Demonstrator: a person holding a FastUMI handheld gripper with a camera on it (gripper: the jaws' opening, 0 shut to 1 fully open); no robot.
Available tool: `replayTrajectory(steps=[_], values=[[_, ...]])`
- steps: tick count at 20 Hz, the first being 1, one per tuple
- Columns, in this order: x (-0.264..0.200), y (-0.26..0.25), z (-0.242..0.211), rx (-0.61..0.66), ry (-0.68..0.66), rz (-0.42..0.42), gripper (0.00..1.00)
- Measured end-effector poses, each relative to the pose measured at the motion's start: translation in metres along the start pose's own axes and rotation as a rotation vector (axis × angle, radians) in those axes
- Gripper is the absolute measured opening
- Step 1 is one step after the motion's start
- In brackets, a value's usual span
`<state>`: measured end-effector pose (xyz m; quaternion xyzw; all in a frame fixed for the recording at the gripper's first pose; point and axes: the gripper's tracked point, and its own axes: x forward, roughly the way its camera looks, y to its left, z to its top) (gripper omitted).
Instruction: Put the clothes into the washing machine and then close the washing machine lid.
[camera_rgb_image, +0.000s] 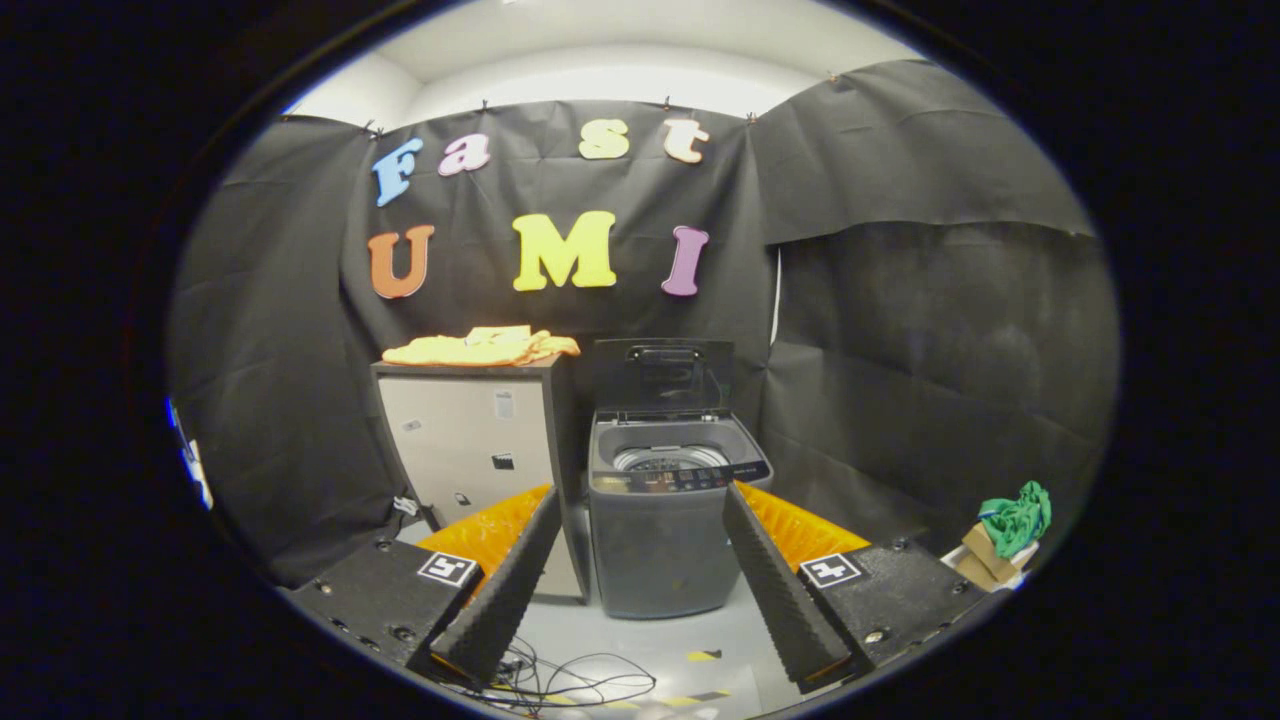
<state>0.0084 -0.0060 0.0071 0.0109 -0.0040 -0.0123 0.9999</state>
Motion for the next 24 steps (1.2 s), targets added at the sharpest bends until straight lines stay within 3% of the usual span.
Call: replayTrajectory(steps=[9, 17, 24], values=[[0.028, -0.006, 0.036, -0.001, -0.007, -0.019, 1.0], [0.09, -0.02, 0.131, 0.015, -0.067, -0.033, 1.0], [0.17, 0.01, 0.227, 0.026, -0.129, 0.046, 1.0]])
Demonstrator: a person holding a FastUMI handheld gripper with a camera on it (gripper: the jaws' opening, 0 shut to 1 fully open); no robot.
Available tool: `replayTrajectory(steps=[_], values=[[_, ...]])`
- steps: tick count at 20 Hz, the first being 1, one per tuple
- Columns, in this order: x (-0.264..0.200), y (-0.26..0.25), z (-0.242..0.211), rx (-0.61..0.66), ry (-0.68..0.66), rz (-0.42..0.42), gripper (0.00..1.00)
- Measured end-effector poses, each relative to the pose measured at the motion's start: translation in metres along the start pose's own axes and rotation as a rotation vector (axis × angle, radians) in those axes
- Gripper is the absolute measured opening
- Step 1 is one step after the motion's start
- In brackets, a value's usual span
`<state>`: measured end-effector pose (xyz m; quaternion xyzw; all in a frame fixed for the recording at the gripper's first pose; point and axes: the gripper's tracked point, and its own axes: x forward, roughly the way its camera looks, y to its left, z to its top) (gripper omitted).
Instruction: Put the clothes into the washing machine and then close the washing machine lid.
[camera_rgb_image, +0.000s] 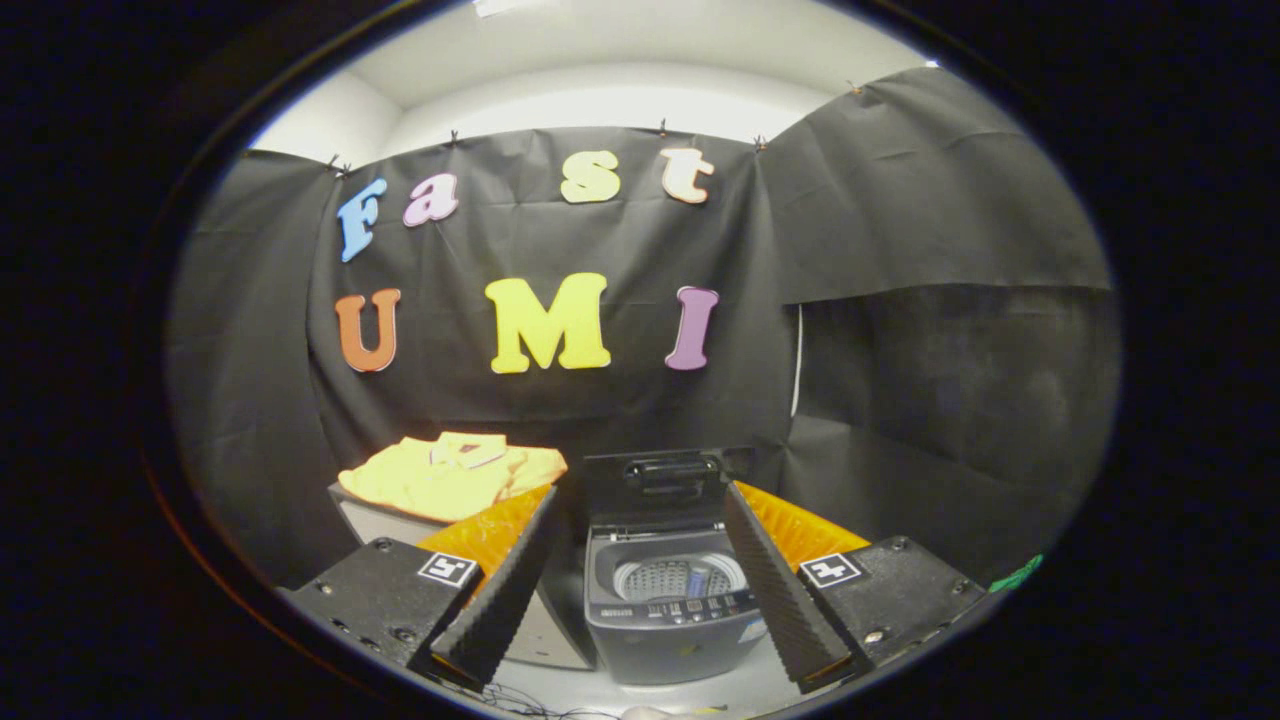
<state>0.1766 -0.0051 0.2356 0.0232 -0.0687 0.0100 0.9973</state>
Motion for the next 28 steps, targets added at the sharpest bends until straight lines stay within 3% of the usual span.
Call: replayTrajectory(steps=[7, 12, 16, 22, 28], values=[[0.099, 0.083, 0.056, 0.017, -0.015, 0.153, 1.0], [0.158, 0.153, 0.06, 0.068, 0.08, 0.245, 1.0], [0.2, 0.204, 0.058, 0.057, 0.111, 0.27, 1.0], [0.245, 0.274, 0.024, 0.051, 0.225, 0.285, 1.0], [0.281, 0.323, -0.038, 0.024, 0.38, 0.261, 1.0]])
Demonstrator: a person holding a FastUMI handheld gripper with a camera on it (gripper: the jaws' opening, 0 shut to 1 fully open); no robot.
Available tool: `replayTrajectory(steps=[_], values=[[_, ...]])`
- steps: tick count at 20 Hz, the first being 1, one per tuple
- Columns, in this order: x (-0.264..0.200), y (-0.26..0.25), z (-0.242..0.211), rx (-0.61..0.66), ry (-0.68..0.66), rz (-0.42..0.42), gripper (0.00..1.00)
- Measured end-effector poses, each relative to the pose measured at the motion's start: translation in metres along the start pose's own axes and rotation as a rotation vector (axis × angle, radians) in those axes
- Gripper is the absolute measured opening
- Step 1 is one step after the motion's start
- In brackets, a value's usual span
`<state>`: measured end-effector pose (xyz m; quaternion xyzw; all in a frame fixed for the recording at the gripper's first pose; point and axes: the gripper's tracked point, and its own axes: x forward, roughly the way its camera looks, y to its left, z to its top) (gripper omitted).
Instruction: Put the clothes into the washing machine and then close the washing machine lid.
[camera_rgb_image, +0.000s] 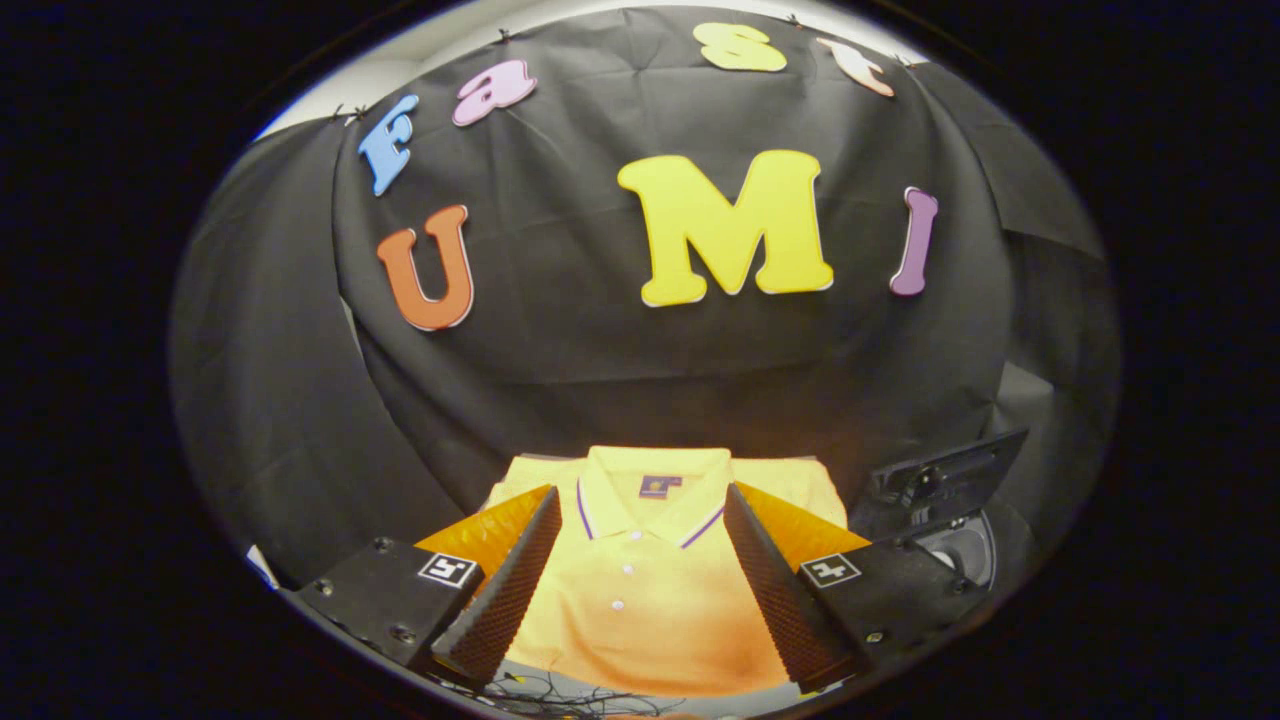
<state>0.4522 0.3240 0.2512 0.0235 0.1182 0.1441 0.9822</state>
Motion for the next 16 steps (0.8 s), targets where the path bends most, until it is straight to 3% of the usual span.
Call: replayTrajectory(steps=[9, 13, 16], values=[[0.072, -0.009, -0.082, 0.044, 0.241, -0.11, 1.0], [0.075, -0.009, -0.088, -0.076, 0.243, -0.153, 0.97], [0.077, -0.008, -0.087, -0.044, 0.254, -0.157, 0.97]])
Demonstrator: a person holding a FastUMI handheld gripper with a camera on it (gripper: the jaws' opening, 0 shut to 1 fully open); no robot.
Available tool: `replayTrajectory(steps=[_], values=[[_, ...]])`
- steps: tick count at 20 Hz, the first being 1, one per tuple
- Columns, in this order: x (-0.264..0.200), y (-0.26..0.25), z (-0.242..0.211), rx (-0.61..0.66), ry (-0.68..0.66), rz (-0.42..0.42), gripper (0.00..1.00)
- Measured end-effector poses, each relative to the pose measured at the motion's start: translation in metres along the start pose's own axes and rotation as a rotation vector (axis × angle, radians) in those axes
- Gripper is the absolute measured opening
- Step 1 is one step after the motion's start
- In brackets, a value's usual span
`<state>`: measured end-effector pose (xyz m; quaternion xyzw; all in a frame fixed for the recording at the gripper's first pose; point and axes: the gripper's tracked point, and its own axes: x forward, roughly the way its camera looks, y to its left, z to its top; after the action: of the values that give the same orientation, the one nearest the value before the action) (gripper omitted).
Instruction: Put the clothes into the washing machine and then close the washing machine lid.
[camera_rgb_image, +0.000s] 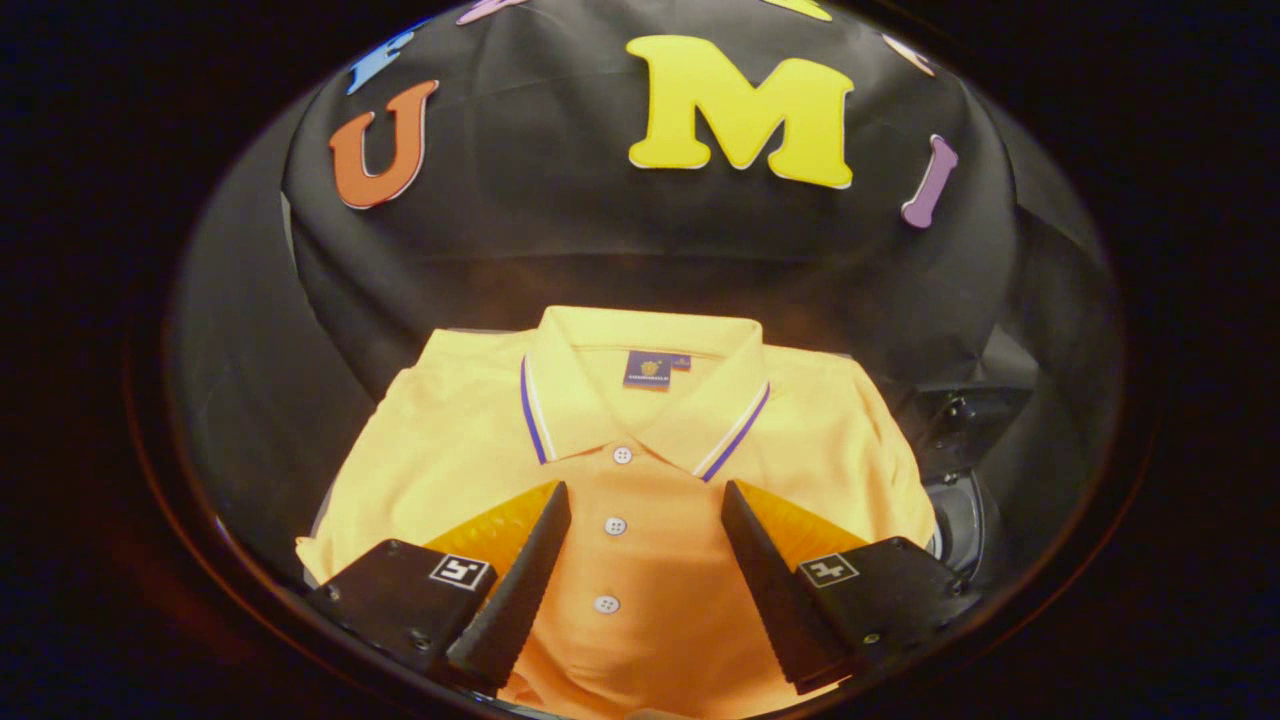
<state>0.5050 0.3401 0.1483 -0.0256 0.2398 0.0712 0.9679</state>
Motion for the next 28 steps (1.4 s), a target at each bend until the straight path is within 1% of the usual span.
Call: replayTrajectory(steps=[2, 5, 9, 13, 14, 17, 20, 24, 26, 28], values=[[0.001, 0.001, 0.0, -0.005, 0.004, 0.022, 0.97], [0.001, 0.0, 0.0, -0.053, 0.018, 0.025, 0.97], [0.001, 0.0, -0.002, -0.056, 0.062, 0.045, 0.95], [-0.002, -0.004, -0.004, -0.126, 0.08, 0.083, 0.9], [-0.001, -0.006, -0.007, -0.14, 0.079, 0.095, 0.83], [-0.006, -0.012, -0.005, -0.162, 0.081, 0.124, 0.71], [-0.012, -0.021, -0.009, -0.16, 0.068, 0.131, 0.27], [-0.019, -0.027, -0.017, -0.158, 0.074, 0.152, 0.14], [-0.03, -0.028, -0.023, -0.145, 0.062, 0.179, 0.1], [-0.043, -0.029, -0.033, -0.099, 0.034, 0.224, 0.09]])
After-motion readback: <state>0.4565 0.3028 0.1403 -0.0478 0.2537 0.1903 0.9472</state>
